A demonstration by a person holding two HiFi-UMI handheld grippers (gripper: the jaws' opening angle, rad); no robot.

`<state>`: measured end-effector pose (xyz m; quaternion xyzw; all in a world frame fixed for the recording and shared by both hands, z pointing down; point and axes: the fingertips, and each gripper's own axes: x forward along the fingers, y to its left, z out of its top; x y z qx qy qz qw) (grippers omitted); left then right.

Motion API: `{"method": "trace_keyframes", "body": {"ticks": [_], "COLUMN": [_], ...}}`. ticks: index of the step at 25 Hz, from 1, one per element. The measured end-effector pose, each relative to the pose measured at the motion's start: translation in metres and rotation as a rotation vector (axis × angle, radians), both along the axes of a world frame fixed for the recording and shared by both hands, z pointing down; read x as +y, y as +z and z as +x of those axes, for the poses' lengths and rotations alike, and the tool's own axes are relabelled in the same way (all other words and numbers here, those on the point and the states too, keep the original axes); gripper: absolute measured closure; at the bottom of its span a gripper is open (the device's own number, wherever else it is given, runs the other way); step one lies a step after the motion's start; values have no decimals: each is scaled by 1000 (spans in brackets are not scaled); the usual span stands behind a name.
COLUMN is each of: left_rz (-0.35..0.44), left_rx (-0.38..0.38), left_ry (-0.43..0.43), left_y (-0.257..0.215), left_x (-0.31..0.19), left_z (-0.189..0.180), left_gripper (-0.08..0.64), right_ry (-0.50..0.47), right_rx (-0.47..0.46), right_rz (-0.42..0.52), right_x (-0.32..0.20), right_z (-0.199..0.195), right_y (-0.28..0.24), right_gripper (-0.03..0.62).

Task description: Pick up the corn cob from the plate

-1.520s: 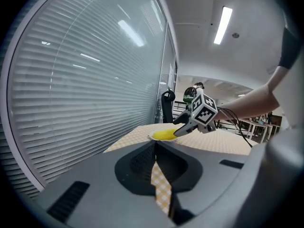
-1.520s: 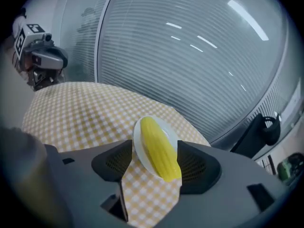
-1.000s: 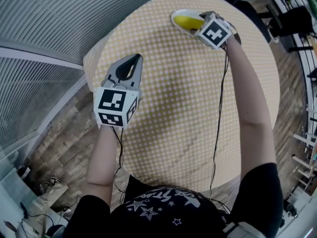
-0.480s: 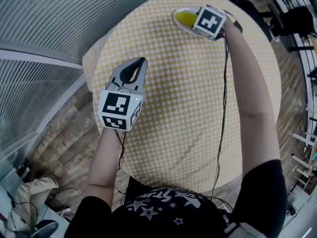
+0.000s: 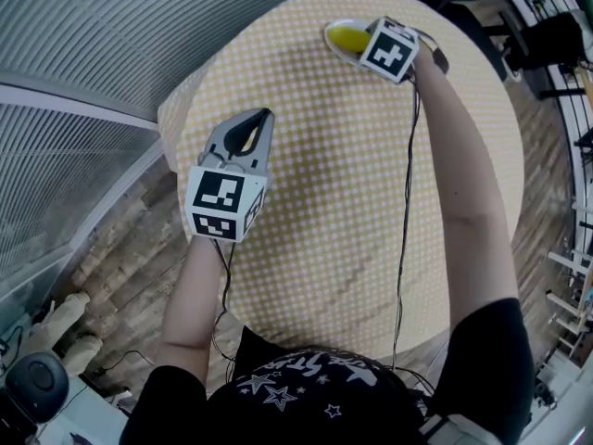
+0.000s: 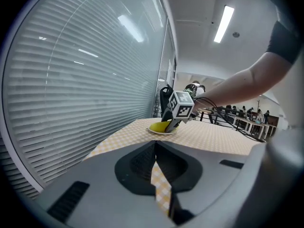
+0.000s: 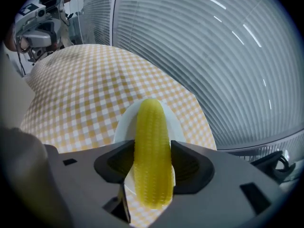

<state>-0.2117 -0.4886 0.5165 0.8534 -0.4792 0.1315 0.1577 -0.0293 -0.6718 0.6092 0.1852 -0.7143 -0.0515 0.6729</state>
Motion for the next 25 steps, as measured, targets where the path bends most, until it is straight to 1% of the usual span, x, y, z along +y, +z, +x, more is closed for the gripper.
{"method": "trace_keyframes", "body": {"ticks": [3,5,8,11,15,19,22,25], "left_rz": [15,23,42,64,90,119,145,175], "left_rx": [-29,-41,-49,-55,-60,-71,-81,-72], "left_ry": [23,29,29,33,40,38,39,34], "left_y": [-3,-8,-21,-37,-58,-84,-105,-128], "left_x": [9,15,21,34,56,75,99,120], "left_z": [-3,-4,-1,1,4,19,26,33], "left_gripper": [554,554,554,554,554,554,554,554], "right_ry": [6,8,7,-2,-38,-51,-29,3], "right_rx": [-68,-91,-116,-169,-275,-363,-476,-599], "right_rz": [41,75,122,173,294,385,437,474], "right_x": [10,16,22,38,65,94,129,167], "right_z": [-7,-10,-8,-10,-17,-6,0,8], "right_y": [-4,-13,-33,-59,-105,-151,-189,-227], "right_gripper": [348,348,348,349,349,350,350,349]}}
